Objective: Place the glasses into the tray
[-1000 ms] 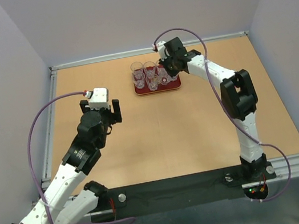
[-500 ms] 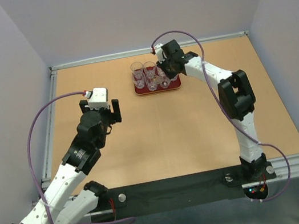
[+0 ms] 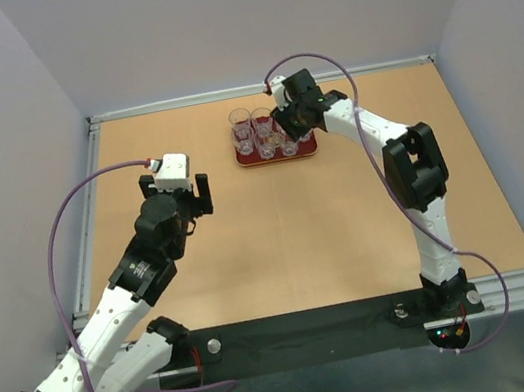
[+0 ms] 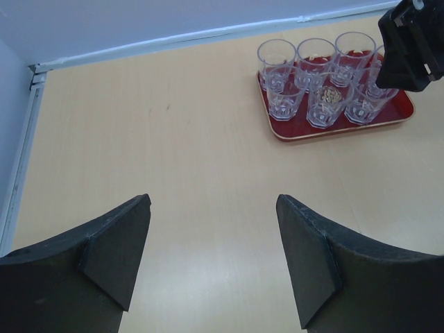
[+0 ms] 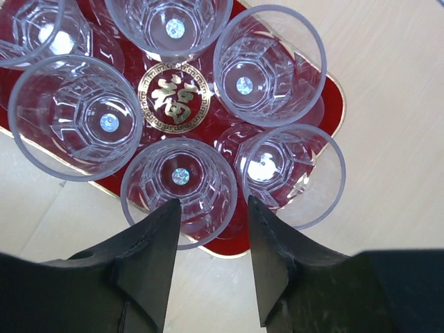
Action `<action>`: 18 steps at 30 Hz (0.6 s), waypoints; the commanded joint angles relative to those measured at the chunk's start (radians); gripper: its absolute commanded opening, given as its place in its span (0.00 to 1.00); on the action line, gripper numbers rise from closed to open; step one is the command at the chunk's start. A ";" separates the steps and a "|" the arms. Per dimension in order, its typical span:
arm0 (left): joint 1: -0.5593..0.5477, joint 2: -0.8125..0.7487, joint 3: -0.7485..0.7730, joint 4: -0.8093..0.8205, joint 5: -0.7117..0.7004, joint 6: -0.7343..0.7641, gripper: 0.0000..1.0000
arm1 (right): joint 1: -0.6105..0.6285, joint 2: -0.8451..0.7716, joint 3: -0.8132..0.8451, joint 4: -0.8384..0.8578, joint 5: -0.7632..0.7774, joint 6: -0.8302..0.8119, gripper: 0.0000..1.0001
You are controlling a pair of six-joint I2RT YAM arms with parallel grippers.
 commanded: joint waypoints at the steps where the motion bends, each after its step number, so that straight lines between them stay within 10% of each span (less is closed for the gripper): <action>1: 0.007 -0.024 -0.006 0.053 -0.007 0.013 0.85 | 0.010 -0.103 0.048 0.048 0.037 -0.015 0.51; 18: 0.110 -0.097 -0.024 0.095 0.036 -0.064 0.95 | -0.161 -0.616 -0.396 0.143 -0.024 -0.030 0.96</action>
